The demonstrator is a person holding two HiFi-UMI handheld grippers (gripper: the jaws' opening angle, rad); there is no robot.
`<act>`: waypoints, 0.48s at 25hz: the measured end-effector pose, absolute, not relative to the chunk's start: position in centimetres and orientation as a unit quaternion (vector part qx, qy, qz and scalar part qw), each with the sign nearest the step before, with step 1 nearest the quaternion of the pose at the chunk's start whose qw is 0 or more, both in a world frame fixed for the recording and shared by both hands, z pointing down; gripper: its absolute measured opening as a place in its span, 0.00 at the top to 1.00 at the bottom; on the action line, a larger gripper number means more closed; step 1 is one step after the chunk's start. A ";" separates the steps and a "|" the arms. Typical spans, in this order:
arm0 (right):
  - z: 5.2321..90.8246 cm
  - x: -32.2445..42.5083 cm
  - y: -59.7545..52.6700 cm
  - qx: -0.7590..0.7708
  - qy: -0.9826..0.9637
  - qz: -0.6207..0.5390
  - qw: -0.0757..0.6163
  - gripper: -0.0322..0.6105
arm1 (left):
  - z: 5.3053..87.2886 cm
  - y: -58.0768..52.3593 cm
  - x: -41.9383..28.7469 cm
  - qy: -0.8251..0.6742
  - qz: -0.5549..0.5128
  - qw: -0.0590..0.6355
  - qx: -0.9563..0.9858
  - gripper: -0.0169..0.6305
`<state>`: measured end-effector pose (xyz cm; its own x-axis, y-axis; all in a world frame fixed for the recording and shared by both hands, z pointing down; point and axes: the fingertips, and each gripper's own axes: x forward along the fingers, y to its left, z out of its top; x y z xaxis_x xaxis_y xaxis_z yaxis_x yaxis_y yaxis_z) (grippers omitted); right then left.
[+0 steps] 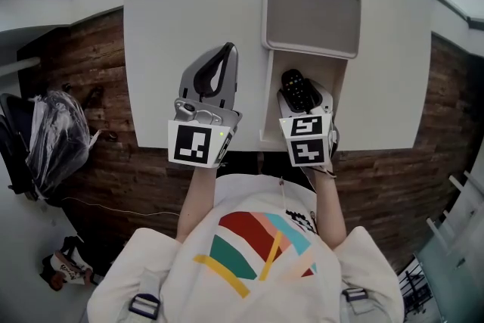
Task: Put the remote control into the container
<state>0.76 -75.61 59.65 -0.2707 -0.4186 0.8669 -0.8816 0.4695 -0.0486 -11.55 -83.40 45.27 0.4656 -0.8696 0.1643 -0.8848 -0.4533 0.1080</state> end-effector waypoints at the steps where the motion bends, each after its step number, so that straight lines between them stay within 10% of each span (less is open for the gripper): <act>1: 59.7 0.7 -75.6 0.435 -0.747 0.277 0.419 0.56 | 45.1 -83.3 -11.4 -0.515 0.041 0.088 0.852 0.96; 12: 59.8 -1.3 -75.7 0.415 -0.765 0.285 0.402 0.38 | 40.6 -83.3 -12.4 -0.529 0.007 0.054 0.847 0.96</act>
